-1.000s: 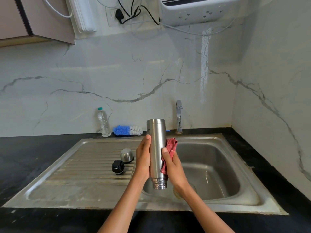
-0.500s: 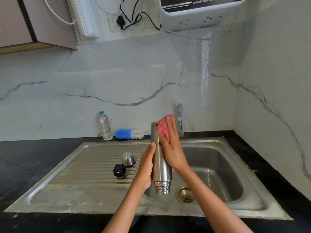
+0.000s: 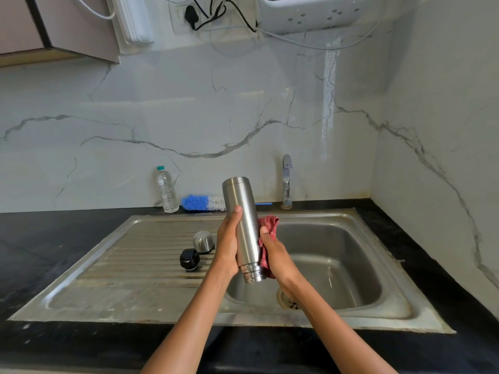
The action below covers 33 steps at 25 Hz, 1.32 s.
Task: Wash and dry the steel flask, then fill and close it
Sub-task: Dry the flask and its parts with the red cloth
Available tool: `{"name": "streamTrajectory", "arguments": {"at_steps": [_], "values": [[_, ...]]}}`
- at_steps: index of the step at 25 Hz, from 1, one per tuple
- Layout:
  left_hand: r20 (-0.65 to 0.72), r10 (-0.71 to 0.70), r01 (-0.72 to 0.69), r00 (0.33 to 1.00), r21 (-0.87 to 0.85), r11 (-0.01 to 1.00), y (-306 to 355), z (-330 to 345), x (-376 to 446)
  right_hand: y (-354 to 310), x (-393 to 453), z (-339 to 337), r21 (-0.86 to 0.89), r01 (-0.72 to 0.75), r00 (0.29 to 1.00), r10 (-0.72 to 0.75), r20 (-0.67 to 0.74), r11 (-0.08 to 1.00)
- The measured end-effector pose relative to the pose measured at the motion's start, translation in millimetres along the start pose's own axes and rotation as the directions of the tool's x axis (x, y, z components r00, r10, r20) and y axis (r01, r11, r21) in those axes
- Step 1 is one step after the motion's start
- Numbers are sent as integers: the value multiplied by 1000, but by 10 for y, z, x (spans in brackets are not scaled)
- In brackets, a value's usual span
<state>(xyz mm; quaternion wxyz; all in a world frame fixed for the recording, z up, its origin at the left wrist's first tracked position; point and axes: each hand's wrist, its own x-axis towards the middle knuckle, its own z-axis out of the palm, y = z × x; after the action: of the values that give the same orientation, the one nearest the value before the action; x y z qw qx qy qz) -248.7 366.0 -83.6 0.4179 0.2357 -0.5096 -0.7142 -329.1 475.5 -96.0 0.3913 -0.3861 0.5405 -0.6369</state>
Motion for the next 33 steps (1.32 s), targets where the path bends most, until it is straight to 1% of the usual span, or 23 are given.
{"name": "streamTrajectory", "arguments": {"at_steps": [2, 4, 5, 8, 11, 13, 15, 17, 19, 21, 23, 24, 25, 26, 27, 29, 31, 33], "values": [[-78, -5, 4, 997, -14, 1000, 54, 6, 37, 29, -88, 4, 66, -77, 997, 78, -12, 995], [-160, 8, -27, 987, -119, 993, 90, 17, 76, 48, -146, 12, 217, -140, 988, 149, -27, 966], [-202, 21, -58, 979, -181, 982, 99, 17, 105, 46, -172, 16, 310, -144, 987, 161, -30, 940], [-280, 13, -105, 960, -317, 943, 56, 36, 174, 49, -164, -11, 552, -78, 992, 120, -42, 830], [-273, -38, -82, 961, -416, 906, -59, 48, 183, 76, -99, 10, 718, -8, 993, 87, -74, 696], [-256, -43, -81, 966, -454, 887, -149, 60, 151, 104, -82, 77, 771, 42, 990, 76, -116, 635], [-251, 0, -117, 968, -449, 886, -256, 69, 126, 108, -73, 125, 796, 102, 983, 64, -173, 597], [-237, 51, -148, 970, -414, 898, -352, 57, 113, 50, -57, 161, 770, 166, 973, 27, -231, 615], [-201, 81, -152, 976, -368, 917, -399, 71, 87, -2, -40, 190, 672, 219, 960, -35, -276, 707], [-183, 140, -195, 973, -328, 925, -410, 114, 65, 24, -20, 240, 496, 269, 940, -111, -324, 826], [-199, 197, -252, 960, -307, 918, -380, 196, 7, 109, 4, 286, 246, 330, 902, -227, -368, 911], [-205, 217, -272, 954, -292, 917, -360, 230, -16, 147, 19, 294, 82, 359, 876, -305, -374, 930], [-203, 237, -287, 950, -271, 919, -350, 240, -27, 179, 36, 282, -91, 374, 851, -380, -362, 923], [-207, 255, -302, 945, -244, 921, -339, 241, -33, 201, 59, 254, -254, 385, 824, -454, -339, 887], [-205, 276, -319, 939, -219, 922, -332, 220, -40, 215, 82, 211, -397, 392, 794, -523, -310, 830], [-201, 285, -325, 937, -211, 922, -308, 175, -56, 192, 142, 100, -616, 347, 774, -587, -238, 707], [-207, 270, -312, 940, -212, 926, -277, 124, -56, 181, 254, -13, -786, 260, 767, -614, -184, 561], [-199, 262, -301, 944, -204, 931, -230, 82, -90, 156, 359, -102, -888, 177, 748, -644, -159, 425]]}}
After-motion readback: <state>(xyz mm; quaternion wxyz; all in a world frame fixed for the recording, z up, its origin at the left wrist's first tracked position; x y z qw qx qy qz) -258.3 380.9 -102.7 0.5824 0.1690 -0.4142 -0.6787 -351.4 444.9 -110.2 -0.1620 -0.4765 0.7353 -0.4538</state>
